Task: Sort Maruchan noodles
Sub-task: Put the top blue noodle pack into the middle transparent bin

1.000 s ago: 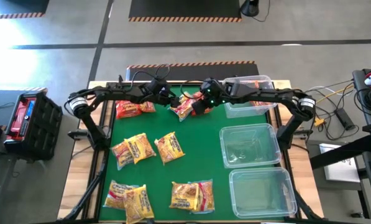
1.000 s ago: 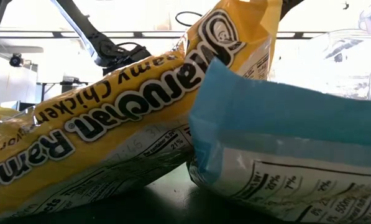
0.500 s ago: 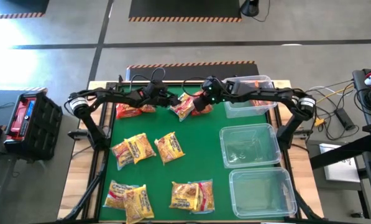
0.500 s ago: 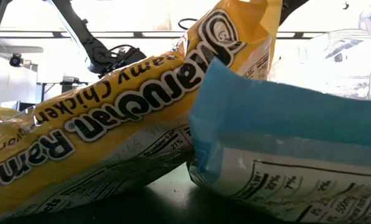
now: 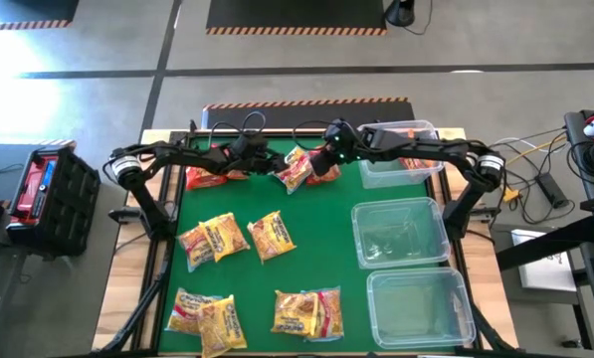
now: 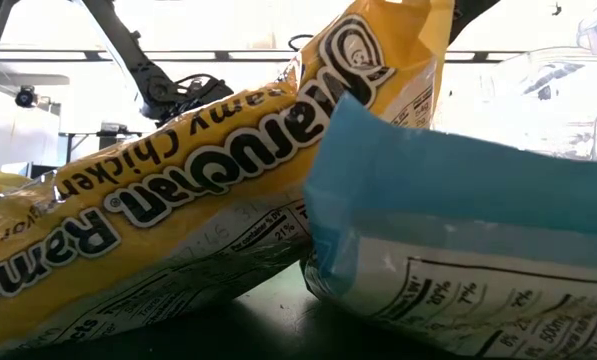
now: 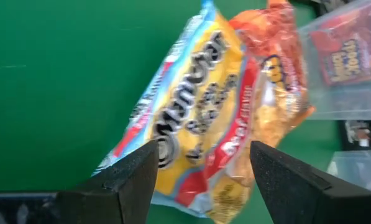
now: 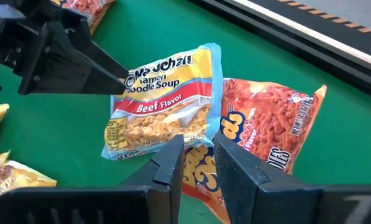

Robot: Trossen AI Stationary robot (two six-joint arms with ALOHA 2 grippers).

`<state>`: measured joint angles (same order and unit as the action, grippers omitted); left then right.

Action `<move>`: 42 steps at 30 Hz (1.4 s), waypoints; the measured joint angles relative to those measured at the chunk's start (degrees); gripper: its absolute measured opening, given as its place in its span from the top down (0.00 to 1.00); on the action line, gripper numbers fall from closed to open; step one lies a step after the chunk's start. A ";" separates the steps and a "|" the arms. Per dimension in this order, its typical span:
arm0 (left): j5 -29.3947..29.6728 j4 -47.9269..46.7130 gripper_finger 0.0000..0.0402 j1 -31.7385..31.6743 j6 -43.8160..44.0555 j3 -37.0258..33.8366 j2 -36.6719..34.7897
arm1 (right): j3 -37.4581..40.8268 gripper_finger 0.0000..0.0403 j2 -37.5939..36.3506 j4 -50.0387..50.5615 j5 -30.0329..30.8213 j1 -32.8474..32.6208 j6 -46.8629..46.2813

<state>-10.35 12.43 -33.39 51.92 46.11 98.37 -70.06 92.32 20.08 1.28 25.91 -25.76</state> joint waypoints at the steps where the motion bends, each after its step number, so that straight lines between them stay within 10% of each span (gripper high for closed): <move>1: 0.38 0.02 0.41 0.00 0.10 -0.40 0.00 | -0.03 0.78 0.60 -0.23 -0.04 -0.02 0.00; 42: 2.21 -0.83 0.47 2.84 1.98 0.91 8.07 | -0.04 0.54 7.56 -2.04 -4.22 0.00 -4.22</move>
<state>-8.15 11.60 -30.55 53.90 47.03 106.43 -70.11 99.88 18.04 -2.94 25.91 -29.98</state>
